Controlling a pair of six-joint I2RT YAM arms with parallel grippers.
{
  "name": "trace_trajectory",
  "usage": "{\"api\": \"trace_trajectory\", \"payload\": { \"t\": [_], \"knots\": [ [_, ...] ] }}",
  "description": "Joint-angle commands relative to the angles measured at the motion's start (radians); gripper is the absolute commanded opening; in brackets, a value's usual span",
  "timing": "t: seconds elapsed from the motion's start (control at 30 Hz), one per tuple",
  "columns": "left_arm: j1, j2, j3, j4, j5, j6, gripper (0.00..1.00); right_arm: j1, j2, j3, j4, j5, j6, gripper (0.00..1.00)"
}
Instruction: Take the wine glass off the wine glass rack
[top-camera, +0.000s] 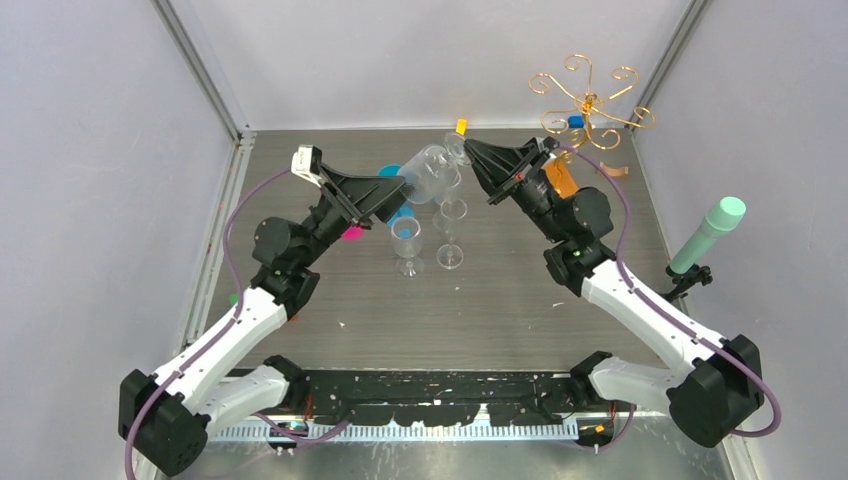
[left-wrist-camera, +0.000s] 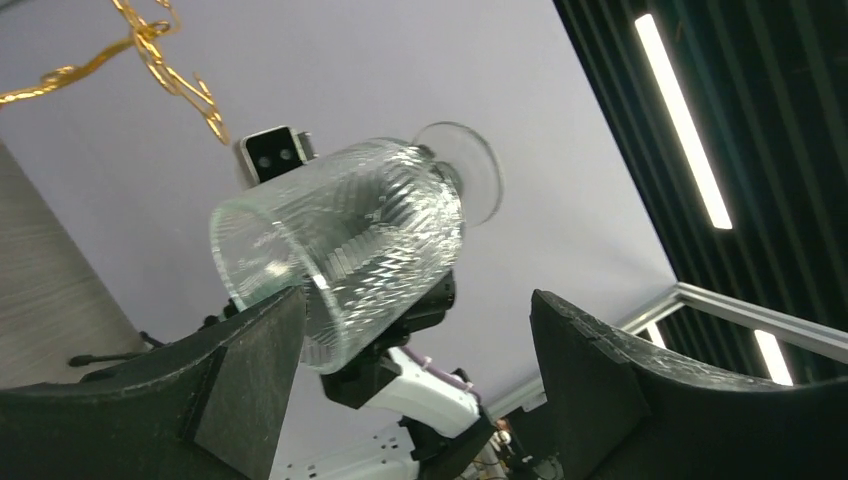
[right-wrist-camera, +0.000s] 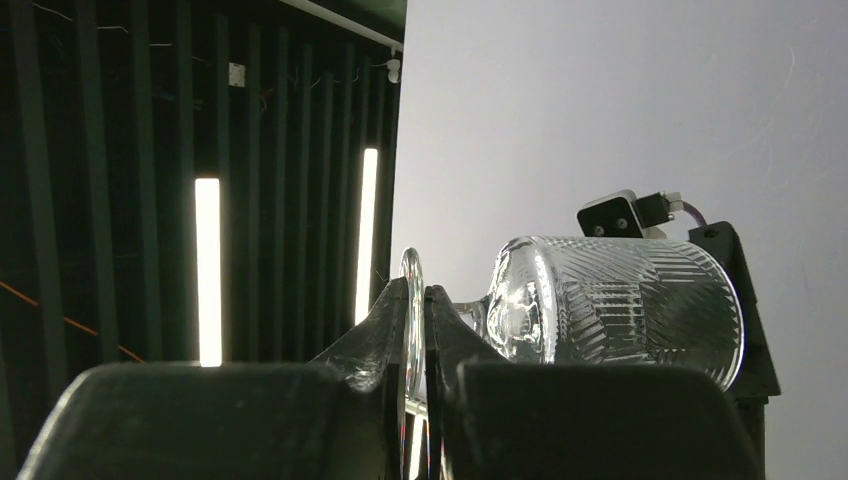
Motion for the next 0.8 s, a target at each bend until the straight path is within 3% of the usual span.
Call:
{"api": "trace_trajectory", "payload": {
  "t": [0.0, 0.27, 0.5, 0.77],
  "knots": [
    [-0.002, -0.006, -0.002, 0.193, 0.028, -0.159, 0.81, 0.022, 0.034, -0.043, 0.225, 0.074, 0.092, 0.00],
    [-0.002, -0.009, -0.009, 0.242, 0.028, -0.211, 0.59, 0.047, 0.132, -0.090, 0.389, 0.108, 0.187, 0.00],
    [-0.001, -0.003, -0.016, 0.252, 0.027, -0.203, 0.38, 0.059, 0.159, -0.103, 0.417, 0.109, 0.214, 0.00],
    [-0.002, 0.029, 0.005, 0.255, 0.053, -0.184, 0.34, 0.077, 0.201, -0.122, 0.460, 0.105, 0.251, 0.00]
  ]
}}
